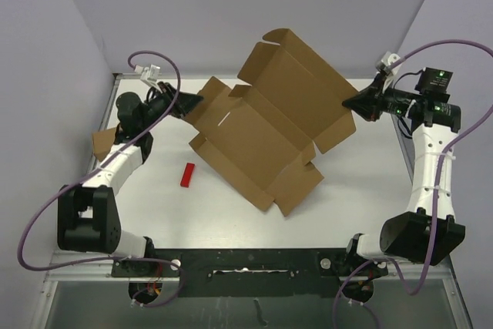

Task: Fold the paper box

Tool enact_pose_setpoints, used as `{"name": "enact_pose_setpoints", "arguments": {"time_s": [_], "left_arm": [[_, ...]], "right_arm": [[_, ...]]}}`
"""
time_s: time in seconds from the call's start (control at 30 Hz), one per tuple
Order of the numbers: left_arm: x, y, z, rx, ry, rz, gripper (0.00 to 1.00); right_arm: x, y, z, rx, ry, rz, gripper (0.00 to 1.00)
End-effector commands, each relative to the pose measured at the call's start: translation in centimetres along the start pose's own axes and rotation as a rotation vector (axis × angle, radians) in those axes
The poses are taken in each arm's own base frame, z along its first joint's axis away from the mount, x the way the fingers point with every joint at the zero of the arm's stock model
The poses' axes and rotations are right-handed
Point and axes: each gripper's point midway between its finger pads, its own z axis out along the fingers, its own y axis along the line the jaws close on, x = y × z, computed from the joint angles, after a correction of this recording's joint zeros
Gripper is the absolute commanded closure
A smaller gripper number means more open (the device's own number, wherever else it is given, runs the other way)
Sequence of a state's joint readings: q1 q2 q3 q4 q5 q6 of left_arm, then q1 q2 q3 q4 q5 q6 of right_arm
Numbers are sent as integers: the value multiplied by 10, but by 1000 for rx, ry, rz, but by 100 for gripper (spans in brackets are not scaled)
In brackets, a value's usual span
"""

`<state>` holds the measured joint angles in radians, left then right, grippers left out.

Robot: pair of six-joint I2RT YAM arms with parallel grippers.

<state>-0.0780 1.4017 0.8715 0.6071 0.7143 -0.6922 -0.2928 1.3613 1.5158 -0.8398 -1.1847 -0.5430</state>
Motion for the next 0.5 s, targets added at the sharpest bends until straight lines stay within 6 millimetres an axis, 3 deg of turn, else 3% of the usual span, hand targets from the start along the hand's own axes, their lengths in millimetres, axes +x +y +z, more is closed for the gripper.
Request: {"name": "enact_pose_setpoints", "arguments": {"time_s": [0.0,0.17,0.33,0.47], "left_arm": [[-53,-41,25,190,-87,153,77],[-72,-52,44,271,-73,320,77],[-71,-46,59,346,-18,464,77],[-70,-52,62,480,25,571,77]], "right_arm": [[-37,17,-8,-29,-49,-111,100],[-51,18,-11,-33,-57,-125,100],[-70,24,-12,-47,-88,-146,100],[-75,27,-13,-55,-97,-144,100]]}}
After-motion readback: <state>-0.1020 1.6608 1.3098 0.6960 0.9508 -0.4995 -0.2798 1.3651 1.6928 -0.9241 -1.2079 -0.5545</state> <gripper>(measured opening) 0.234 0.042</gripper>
